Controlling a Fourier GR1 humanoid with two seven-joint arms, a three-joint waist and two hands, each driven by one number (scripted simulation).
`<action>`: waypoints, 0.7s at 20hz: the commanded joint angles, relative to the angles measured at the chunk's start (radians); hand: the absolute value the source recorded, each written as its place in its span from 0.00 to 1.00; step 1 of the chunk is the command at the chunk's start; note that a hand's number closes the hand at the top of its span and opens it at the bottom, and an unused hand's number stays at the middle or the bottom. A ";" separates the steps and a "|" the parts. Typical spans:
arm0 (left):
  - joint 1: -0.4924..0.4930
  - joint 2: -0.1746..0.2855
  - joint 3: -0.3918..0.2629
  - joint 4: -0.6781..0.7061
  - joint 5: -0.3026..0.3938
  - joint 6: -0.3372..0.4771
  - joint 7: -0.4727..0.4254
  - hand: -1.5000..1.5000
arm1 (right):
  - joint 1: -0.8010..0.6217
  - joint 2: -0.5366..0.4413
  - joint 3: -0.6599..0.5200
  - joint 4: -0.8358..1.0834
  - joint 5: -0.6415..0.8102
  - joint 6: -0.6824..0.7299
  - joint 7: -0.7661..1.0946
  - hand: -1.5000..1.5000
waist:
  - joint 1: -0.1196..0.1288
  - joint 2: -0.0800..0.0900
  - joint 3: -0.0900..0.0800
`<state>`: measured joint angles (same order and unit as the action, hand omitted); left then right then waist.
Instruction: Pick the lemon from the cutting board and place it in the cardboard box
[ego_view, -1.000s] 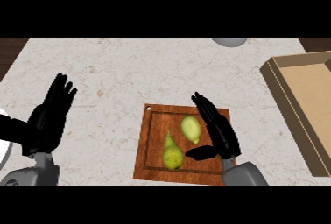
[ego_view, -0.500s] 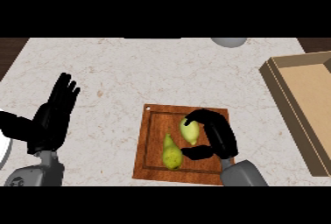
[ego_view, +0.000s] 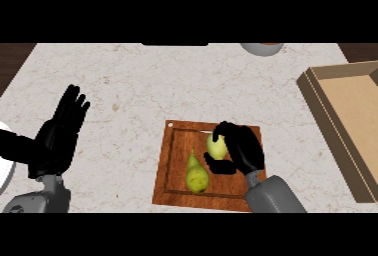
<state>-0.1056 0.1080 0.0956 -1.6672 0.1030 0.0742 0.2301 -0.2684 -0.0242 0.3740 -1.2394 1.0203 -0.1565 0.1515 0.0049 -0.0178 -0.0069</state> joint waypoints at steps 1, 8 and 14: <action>-0.010 -0.004 -0.002 0.011 -0.011 0.009 -0.003 0.50 | -0.061 -0.007 0.037 -0.038 0.099 0.196 0.216 1.00 | -0.009 0.013 0.005; 0.006 -0.029 -0.016 0.005 -0.013 0.012 -0.026 0.50 | -0.114 0.024 0.111 -0.327 0.153 0.381 0.358 1.00 | -0.006 0.016 0.006; -0.036 0.006 0.008 -0.005 0.006 0.003 0.045 0.50 | -0.133 0.023 0.174 -0.555 0.155 0.474 0.481 1.00 | -0.007 0.015 0.007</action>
<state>-0.1073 0.1107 0.1024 -1.6822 0.1093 0.0715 0.2489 -0.3628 -0.0137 0.5339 -1.6714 1.1838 0.2470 0.5516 -0.0017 -0.0035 -0.0006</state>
